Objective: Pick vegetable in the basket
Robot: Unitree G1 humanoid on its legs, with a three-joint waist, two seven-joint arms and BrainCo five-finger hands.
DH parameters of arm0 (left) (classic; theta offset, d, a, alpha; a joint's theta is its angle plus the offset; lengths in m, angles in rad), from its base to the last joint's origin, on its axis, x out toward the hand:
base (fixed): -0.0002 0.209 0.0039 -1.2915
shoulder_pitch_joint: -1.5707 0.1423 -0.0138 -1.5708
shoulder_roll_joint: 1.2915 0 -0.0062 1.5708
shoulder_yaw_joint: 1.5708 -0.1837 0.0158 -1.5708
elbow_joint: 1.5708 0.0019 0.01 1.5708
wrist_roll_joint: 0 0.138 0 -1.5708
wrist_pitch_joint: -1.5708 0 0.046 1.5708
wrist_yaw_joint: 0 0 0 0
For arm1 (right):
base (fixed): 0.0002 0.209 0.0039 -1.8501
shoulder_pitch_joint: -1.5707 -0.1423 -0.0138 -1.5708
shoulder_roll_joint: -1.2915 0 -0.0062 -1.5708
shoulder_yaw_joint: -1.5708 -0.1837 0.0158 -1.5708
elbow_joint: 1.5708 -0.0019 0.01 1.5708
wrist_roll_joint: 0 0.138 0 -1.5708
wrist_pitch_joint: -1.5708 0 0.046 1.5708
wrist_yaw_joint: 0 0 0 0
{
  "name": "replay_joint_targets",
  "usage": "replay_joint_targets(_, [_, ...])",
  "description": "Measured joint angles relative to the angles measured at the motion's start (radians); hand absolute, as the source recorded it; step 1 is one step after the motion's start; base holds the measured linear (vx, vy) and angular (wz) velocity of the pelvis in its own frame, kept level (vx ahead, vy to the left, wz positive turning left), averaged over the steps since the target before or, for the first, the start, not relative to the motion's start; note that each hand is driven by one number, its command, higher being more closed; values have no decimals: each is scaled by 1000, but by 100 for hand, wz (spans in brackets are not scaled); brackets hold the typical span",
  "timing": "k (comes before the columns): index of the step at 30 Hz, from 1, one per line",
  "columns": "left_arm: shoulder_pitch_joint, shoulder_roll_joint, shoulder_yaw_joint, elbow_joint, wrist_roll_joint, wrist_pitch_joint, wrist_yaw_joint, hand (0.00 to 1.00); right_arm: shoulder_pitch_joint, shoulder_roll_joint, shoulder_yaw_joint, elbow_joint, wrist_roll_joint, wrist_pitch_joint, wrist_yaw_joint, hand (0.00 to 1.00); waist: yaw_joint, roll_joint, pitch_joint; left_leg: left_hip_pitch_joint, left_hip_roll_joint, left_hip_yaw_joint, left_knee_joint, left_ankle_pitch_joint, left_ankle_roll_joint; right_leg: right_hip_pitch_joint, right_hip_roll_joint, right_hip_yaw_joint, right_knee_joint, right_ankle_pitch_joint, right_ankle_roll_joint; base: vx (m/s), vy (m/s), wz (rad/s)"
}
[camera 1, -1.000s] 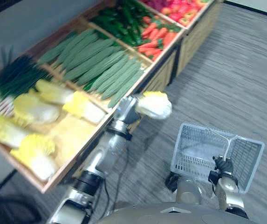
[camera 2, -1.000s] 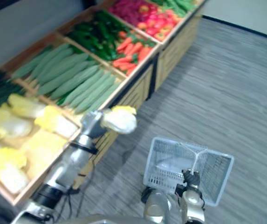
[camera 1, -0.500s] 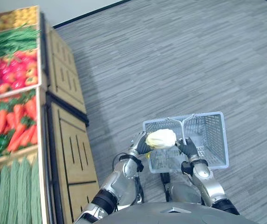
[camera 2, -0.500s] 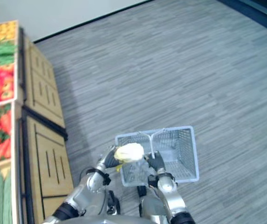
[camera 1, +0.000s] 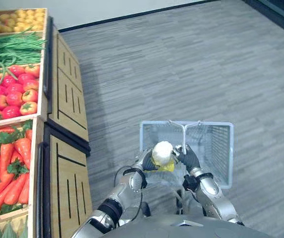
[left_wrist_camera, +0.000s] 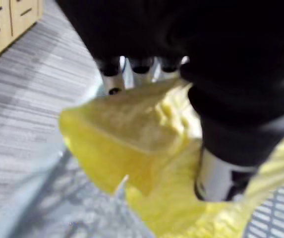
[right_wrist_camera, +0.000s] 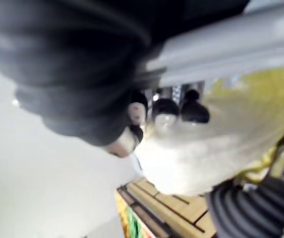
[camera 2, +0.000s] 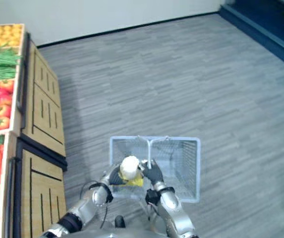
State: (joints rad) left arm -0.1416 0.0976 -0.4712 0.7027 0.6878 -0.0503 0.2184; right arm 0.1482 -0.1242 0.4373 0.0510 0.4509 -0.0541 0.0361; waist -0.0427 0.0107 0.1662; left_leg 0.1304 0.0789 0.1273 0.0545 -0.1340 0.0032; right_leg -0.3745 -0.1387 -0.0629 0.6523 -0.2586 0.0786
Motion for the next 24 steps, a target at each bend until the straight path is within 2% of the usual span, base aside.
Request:
replay_joint_targets(1, [-13,-5,0,15,0,1,2,0,-5,-1,4,-6,12,-5,3,100,-1,-2,0,0,16,-17,5,-11,-16,-1,0,20,-92,27,8,465,-406,96])
replay_joint_targets(2, [-42,-10,1,49,2,1,6,0,-10,0,6,-22,32,-7,5,100,-1,-8,-3,-6,37,-48,24,-45,-48,7,-6,95,-302,121,12,507,-485,103])
replay_joint_targets(3, [-66,-6,2,81,3,1,9,0,-10,6,3,-33,38,-7,5,100,-2,-29,-3,-3,45,-83,45,-86,-93,45,-31,182,-466,270,78,453,-443,99])
replay_joint_targets(4, [-74,-9,3,103,4,2,10,0,-11,5,0,-30,39,-6,5,100,-1,-13,7,4,61,-94,49,-100,-112,59,-15,168,-466,317,78,412,-401,81])
replay_joint_targets(5, [-87,-31,21,128,13,6,9,0,-19,-8,-23,-23,37,-2,1,100,3,26,20,-10,94,-87,77,-91,-125,77,8,129,-421,274,54,333,-346,74])
replay_joint_targets(6, [-88,-39,42,140,13,5,9,0,6,-3,-58,-25,37,-2,0,100,0,25,21,0,97,-89,92,-41,-119,68,7,110,-300,183,41,305,-326,80])
replay_joint_targets(7, [-85,-40,57,140,10,5,14,0,20,-5,-69,-29,36,-2,0,100,-2,25,20,14,104,-97,97,-29,-121,71,3,97,-250,142,35,320,-348,95])
replay_joint_targets(8, [-74,-41,96,123,8,8,27,0,30,-13,-77,-34,36,-2,0,100,-4,40,8,10,129,-125,120,-23,-127,81,3,55,-204,84,17,264,-260,71])
replay_joint_targets(9, [-68,-41,116,108,7,11,29,0,30,-13,-82,-33,35,-2,-1,100,-5,48,4,-5,141,-141,138,-20,-127,87,6,34,-196,67,10,318,-289,80])
replay_joint_targets(12, [5,-52,165,-12,-32,5,27,0,32,2,-122,-20,23,4,-3,100,4,48,5,-112,170,-161,325,76,-133,188,5,-64,-259,42,-20,315,-286,89])
replay_joint_targets(13, [80,-64,180,-80,-61,-14,24,0,42,6,-151,2,14,5,-18,100,8,45,8,-161,196,-102,451,131,-135,295,-4,-131,-331,40,-33,285,-208,88])
replay_joint_targets(14, [112,-74,191,-107,-79,-21,24,0,44,5,-161,14,14,6,-26,100,12,45,8,-173,207,-66,499,132,-136,336,-5,-152,-357,39,-35,339,-194,93])
replay_joint_targets(15, [175,-93,221,-170,-95,-23,26,0,51,10,-191,34,6,6,-44,100,36,45,7,-205,229,32,581,84,-120,397,-10,-189,-398,37,-38,225,-75,55])
replay_joint_targets(16, [200,-96,237,-206,-113,-23,26,0,51,10,-212,47,-4,6,-49,100,41,50,4,-228,233,82,608,53,-111,421,-12,-210,-416,37,-38,259,-54,82])
replay_joint_targets(17, [233,-99,293,-282,-138,-24,28,0,51,11,-268,72,-42,6,-65,100,52,61,-2,-281,227,181,620,-4,-93,456,-21,-261,-446,36,-37,224,9,110])
replay_joint_targets(18, [248,-102,368,-349,-163,-23,37,0,51,-1,-335,106,-77,6,-79,100,60,69,-8,-322,201,297,564,-17,-81,488,-34,-325,-463,35,-25,261,54,123])
replay_joint_targets(19, [252,-103,403,-379,-170,-23,53,0,51,-10,-364,125,-99,6,-85,100,62,71,-9,-328,184,365,511,1,-67,506,-40,-356,-468,31,-14,266,105,175])
replay_joint_targets(20, [274,-99,471,-438,-189,-24,72,0,54,-16,-431,187,-146,7,-101,100,65,79,-27,-309,154,558,400,8,13,555,-46,-441,-475,12,23,295,119,198])
replay_joint_targets(22, [275,-90,504,-468,-190,-25,74,0,52,-12,-501,245,-195,8,-118,100,57,63,-50,-291,108,672,319,-4,74,580,-62,-520,-480,10,34,284,117,197])
replay_joint_targets(23, [281,-87,523,-488,-196,-27,72,0,44,-11,-557,294,-238,10,-135,100,62,63,-53,-288,93,758,305,-18,125,612,-58,-579,-493,17,45,325,119,187])
replay_joint_targets(24, [300,-81,547,-493,-198,-28,71,0,41,-6,-600,351,-278,22,-151,100,69,53,-56,-278,75,784,294,-43,165,651,-47,-633,-492,25,60,337,107,181])
